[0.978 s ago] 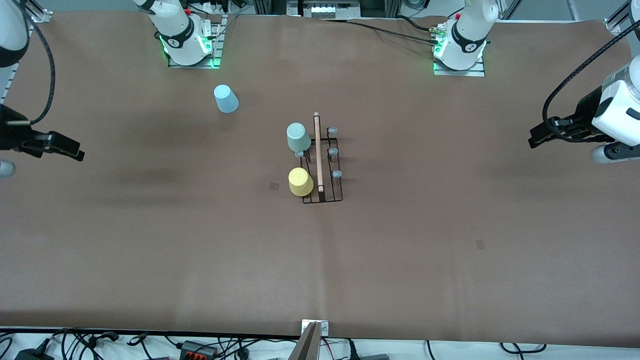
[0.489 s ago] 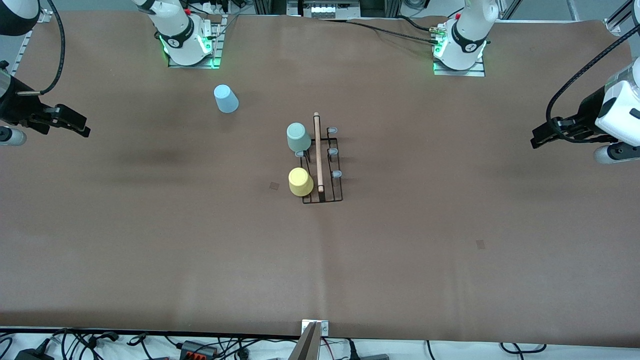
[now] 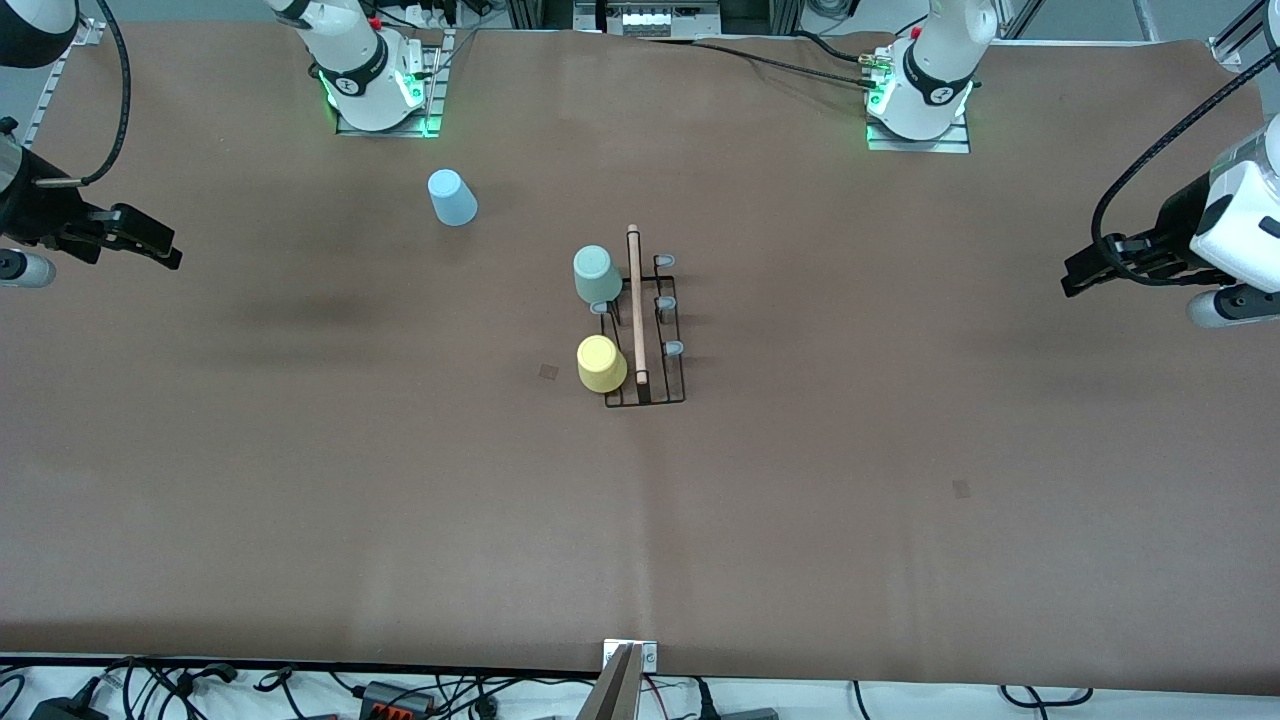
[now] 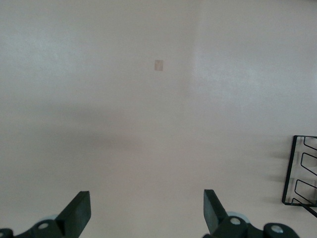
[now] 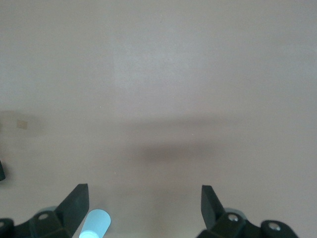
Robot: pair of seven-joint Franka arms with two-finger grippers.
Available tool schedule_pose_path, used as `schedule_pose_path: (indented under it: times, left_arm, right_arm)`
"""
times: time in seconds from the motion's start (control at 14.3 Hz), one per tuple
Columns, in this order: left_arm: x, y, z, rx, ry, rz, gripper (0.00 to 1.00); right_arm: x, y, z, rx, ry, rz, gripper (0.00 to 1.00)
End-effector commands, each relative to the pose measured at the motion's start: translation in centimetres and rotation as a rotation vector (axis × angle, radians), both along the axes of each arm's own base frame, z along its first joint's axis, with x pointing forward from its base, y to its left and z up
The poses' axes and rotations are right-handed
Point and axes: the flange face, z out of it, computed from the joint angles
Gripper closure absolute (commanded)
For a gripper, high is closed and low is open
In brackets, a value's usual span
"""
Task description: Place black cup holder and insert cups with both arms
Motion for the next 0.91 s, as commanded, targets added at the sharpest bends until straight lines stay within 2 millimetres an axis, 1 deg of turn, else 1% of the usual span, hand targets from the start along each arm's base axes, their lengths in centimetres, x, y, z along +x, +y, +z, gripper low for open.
schedule_pose_path:
  times: [0.0, 0.42, 0.84]
  left_arm:
    - [-0.66, -0.15, 0.43, 0.018, -0.004, -0.025, 0.00]
    - [-0.62, 0.44, 0.26, 0.016, 0.001, -0.027, 0.00]
    - [-0.77, 0.53, 0.14, 0.016, 0.015, -0.033, 0.00]
  right_arm:
    - [-1.00, 0.01, 0.91, -0.011, 0.001, 0.021, 0.00]
    - [-1.09, 0.02, 0.95, -0.011, 0.004, 0.021, 0.00]
    - [-1.18, -0.06, 0.93, -0.011, 0.007, 0.019, 0.00]
